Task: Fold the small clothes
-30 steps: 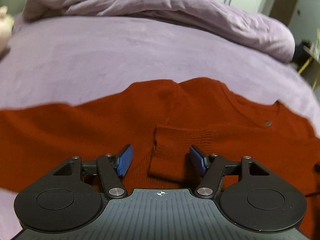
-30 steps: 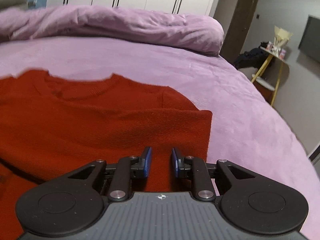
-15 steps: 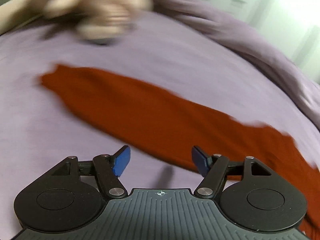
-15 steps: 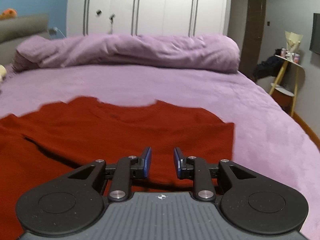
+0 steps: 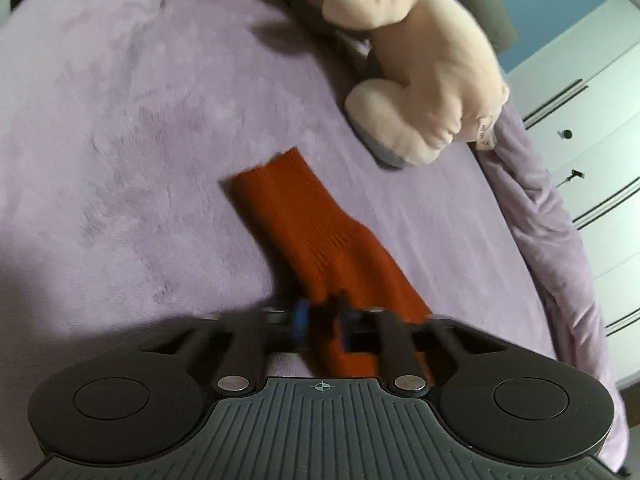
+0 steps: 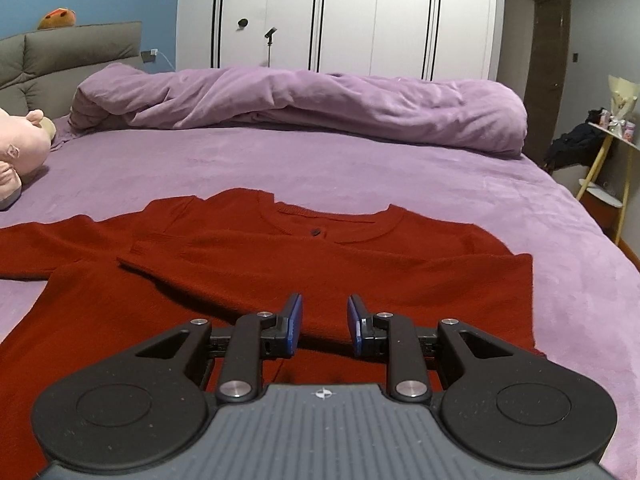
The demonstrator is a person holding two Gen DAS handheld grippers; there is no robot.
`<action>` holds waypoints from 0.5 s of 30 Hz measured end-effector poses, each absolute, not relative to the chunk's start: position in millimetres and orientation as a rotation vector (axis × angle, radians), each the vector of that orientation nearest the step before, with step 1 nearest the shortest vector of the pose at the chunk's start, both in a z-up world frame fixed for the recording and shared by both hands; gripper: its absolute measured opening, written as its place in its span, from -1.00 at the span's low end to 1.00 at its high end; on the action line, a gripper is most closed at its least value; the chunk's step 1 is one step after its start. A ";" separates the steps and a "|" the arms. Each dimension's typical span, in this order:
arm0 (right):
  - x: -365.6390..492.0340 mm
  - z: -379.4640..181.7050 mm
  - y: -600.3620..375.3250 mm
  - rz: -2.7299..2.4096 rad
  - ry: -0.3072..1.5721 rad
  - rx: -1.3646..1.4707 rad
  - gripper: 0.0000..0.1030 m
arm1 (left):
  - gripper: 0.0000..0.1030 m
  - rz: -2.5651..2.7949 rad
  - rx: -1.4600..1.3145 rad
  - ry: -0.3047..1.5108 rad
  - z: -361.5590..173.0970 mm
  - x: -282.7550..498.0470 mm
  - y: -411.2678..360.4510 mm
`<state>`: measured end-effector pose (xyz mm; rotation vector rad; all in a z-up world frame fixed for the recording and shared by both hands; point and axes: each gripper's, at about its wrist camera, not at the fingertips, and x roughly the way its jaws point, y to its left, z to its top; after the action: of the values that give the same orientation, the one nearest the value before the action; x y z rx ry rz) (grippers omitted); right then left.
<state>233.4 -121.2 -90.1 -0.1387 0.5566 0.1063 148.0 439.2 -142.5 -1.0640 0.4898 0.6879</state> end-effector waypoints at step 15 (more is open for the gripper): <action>233.4 -77.2 -146.4 0.091 0.541 -0.027 -0.68 | -0.64 -0.194 -0.472 0.451 -31.2 260.4 143.9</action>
<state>233.4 -146.4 -77.2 -0.0266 0.5415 0.0912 260.4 143.9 -31.2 -0.4716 0.4507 -0.1942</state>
